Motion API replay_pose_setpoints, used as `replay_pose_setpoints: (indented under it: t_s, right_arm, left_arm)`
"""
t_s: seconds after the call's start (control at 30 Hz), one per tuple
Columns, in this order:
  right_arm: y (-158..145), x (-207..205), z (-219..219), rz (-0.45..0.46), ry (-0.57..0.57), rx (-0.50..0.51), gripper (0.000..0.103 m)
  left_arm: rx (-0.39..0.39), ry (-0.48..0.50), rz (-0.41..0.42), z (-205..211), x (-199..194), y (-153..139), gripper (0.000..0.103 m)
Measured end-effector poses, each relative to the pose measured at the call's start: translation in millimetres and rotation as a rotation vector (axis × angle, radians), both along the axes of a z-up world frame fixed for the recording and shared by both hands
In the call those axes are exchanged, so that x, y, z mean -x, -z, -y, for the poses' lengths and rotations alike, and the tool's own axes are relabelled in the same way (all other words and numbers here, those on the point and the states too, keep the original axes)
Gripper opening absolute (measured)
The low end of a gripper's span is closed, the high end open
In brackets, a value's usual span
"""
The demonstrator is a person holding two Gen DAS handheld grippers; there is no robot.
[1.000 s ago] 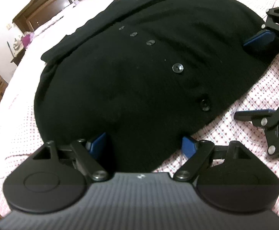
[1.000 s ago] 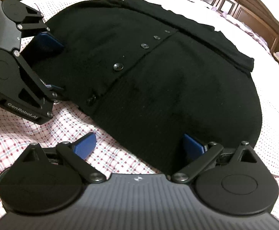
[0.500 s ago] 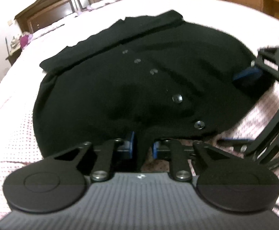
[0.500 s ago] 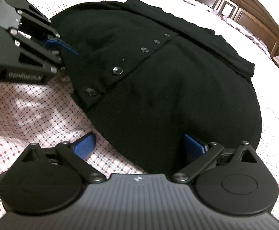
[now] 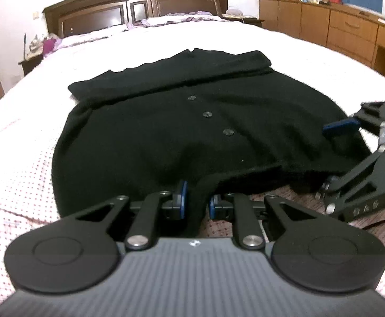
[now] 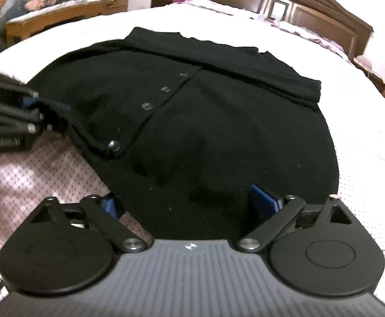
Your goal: Fold small clothes
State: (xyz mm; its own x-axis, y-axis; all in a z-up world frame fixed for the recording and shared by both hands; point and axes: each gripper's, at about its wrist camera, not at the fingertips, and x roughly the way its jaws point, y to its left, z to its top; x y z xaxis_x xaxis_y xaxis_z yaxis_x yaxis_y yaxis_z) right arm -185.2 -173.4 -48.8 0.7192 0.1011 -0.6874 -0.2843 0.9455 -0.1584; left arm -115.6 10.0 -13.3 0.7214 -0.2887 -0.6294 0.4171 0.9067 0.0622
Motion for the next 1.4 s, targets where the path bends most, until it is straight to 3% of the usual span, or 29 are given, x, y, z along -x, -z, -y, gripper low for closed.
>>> replay_pose_setpoints:
  t_s: [0.27, 0.37, 0.57, 0.7, 0.93, 1.03, 1.17, 1.2, 1.4]
  right_arm:
    - [2, 10, -8, 0.043, 0.013, 0.031, 0.089]
    - [2, 13, -10, 0.055, 0.016, 0.046, 0.087]
    - [-1, 25, -10, 0.129, 0.044, 0.055, 0.087]
    - [-12, 28, -4, 0.168, 0.072, -0.017, 0.086]
    - [-21, 37, -4, 0.255, 0.086, -0.055, 0.076]
    - [-17, 31, -4, 0.231, 0.104, -0.043, 0.067]
    - [-13, 13, 4, 0.212, 0.159, -0.052, 0.024]
    - [-13, 9, 7, 0.209, 0.168, -0.065, 0.018]
    - [-35, -10, 32, 0.257, 0.198, -0.231, 0.012]
  left_arm:
    - [-0.071, 0.006, -0.058, 7, -7, 11, 0.025]
    - [-0.088, 0.008, -0.039, 9, -5, 10, 0.025]
    - [0.019, -0.026, 0.028, 0, 0, -4, 0.015]
    - [0.104, -0.051, 0.044, -7, -1, -18, 0.013]
    - [0.22, -0.076, 0.063, -19, -7, -34, 0.009]
    - [0.258, -0.095, 0.06, -24, -13, -36, 0.009]
    - [0.267, -0.105, 0.061, -23, -23, -39, 0.009]
    - [0.272, -0.107, 0.058, -24, -25, -40, 0.009]
    - [0.27, -0.117, 0.072, -18, -43, -49, 0.009]
